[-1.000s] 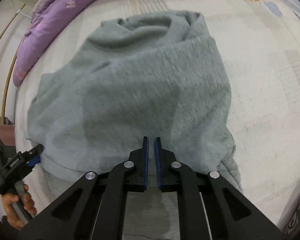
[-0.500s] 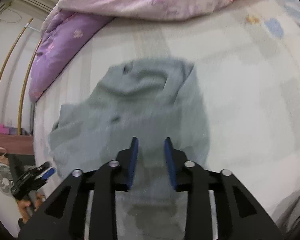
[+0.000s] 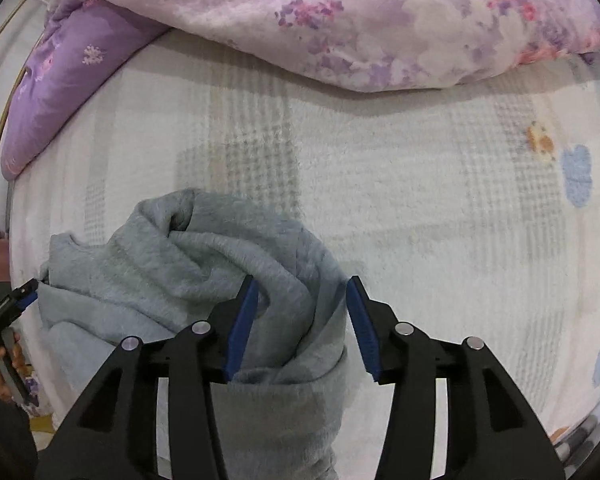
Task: Fold large clothes
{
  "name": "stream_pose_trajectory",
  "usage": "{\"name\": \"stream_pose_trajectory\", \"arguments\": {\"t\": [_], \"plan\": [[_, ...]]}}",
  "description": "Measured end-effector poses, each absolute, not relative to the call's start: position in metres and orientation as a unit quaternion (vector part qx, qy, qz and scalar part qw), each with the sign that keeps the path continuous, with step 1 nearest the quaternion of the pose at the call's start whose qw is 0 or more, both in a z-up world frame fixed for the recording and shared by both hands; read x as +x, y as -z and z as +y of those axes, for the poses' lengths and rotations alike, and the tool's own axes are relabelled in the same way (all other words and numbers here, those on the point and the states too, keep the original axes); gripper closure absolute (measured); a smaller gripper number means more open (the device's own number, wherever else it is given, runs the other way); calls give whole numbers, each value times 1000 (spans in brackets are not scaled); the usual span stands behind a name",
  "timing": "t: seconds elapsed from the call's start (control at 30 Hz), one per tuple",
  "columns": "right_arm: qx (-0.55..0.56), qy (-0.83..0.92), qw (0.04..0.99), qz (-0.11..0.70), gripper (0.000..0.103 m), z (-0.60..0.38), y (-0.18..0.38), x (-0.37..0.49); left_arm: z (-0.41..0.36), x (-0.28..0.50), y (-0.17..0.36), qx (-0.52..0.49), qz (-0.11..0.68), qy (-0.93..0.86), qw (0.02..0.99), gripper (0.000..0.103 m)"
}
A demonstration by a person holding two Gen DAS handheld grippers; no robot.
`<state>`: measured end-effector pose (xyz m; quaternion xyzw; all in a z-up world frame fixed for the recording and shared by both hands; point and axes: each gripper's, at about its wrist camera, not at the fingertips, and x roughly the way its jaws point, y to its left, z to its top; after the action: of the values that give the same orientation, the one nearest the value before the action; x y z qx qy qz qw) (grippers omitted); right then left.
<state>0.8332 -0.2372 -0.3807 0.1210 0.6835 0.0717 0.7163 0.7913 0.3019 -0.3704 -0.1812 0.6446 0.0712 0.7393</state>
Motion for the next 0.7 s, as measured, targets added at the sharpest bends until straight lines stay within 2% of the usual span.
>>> {"name": "stream_pose_trajectory", "arguments": {"t": [0.47,0.63,0.7], "plan": [[157,-100,669,720,53,-245,409,854,284,829,401,-84,704,-21,705,21],[148,-98,668,723,52,-238,417,858,282,836,406,-68,703,-29,708,18],[147,-99,672,719,55,-235,416,858,269,837,405,-56,693,-27,718,22]]}}
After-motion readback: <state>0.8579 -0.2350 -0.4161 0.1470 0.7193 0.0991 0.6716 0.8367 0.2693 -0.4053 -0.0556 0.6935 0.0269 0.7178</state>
